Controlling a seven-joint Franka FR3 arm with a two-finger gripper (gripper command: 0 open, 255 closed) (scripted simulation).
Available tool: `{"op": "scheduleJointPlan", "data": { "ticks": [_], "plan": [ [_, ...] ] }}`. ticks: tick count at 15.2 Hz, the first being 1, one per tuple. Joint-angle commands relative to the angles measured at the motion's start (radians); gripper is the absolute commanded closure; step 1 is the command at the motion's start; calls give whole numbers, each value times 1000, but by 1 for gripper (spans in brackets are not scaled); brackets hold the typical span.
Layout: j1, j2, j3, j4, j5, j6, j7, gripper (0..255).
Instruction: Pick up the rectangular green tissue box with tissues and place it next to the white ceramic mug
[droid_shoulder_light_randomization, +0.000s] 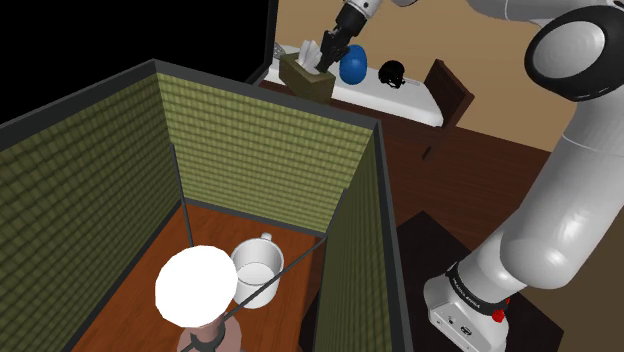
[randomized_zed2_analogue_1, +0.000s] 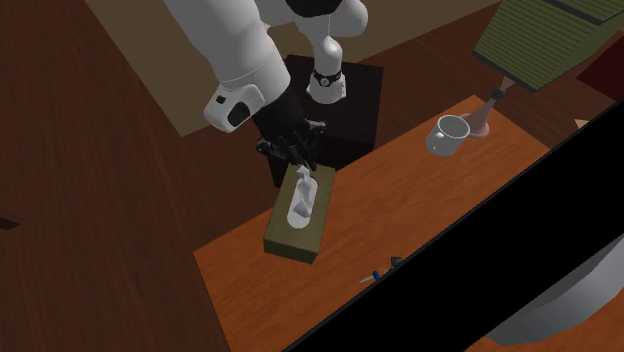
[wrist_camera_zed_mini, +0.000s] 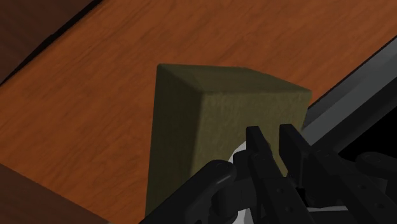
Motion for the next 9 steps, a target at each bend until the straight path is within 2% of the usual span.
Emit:
{"op": "scheduleJointPlan", "data": {
  "ticks": [1, 7, 9],
  "plan": [
    [-2, 4, -1, 33, -1, -27, 10, 255],
    [-9, 18, -2, 120, -3, -97, 35, 255],
    [20, -60, 8, 11, -15, -53, 55, 255]
  ]
}}
